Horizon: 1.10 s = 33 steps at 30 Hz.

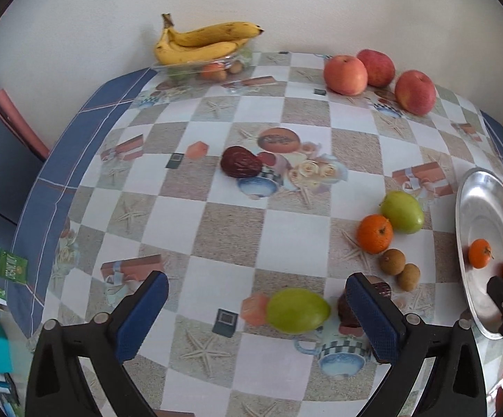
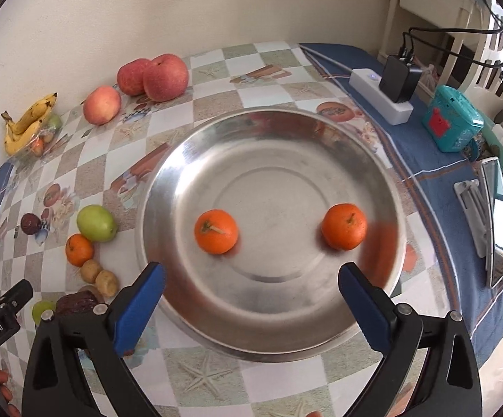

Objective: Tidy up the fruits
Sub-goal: 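Withdraw both tools from the bowl back toward the remaining fruit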

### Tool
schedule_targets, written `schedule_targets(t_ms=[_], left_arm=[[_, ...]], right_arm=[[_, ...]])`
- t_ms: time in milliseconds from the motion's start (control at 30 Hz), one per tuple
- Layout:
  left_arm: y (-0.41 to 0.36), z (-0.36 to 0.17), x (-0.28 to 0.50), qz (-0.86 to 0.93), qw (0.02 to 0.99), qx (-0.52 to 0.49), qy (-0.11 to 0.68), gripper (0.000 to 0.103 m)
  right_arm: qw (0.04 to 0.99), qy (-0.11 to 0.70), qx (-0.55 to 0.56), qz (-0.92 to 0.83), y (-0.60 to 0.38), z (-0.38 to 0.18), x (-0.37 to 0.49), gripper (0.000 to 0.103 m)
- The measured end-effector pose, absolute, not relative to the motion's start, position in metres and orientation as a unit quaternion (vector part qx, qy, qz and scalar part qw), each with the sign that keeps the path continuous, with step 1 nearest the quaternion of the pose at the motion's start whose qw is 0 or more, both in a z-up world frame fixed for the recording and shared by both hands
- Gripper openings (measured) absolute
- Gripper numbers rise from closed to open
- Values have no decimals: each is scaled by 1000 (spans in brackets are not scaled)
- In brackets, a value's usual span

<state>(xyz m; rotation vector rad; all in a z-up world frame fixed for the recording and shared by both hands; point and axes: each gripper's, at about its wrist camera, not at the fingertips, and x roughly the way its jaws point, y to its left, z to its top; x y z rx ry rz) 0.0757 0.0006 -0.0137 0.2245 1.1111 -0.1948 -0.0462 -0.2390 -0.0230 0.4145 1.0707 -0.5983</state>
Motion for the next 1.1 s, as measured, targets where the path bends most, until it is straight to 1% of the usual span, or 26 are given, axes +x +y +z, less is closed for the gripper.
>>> schedule_targets(t_ms=[200, 333, 600, 900, 1100], left_arm=[[27, -9, 84, -87, 843, 79, 524, 103], [41, -11, 89, -75, 842, 60, 531, 103], [40, -19, 91, -100, 828, 39, 550, 103], [20, -56, 87, -138, 778, 33, 612, 103], [12, -72, 86, -139, 766, 42, 627, 103]], right_arm=[[812, 509, 158, -239, -206, -22, -32, 100], [815, 519, 159, -200, -180, -21, -21, 100], [817, 540, 143, -141, -134, -22, -7, 100], [777, 604, 127, -127, -120, -61, -3, 100], [757, 625, 134, -136, -124, -80, -5, 100]])
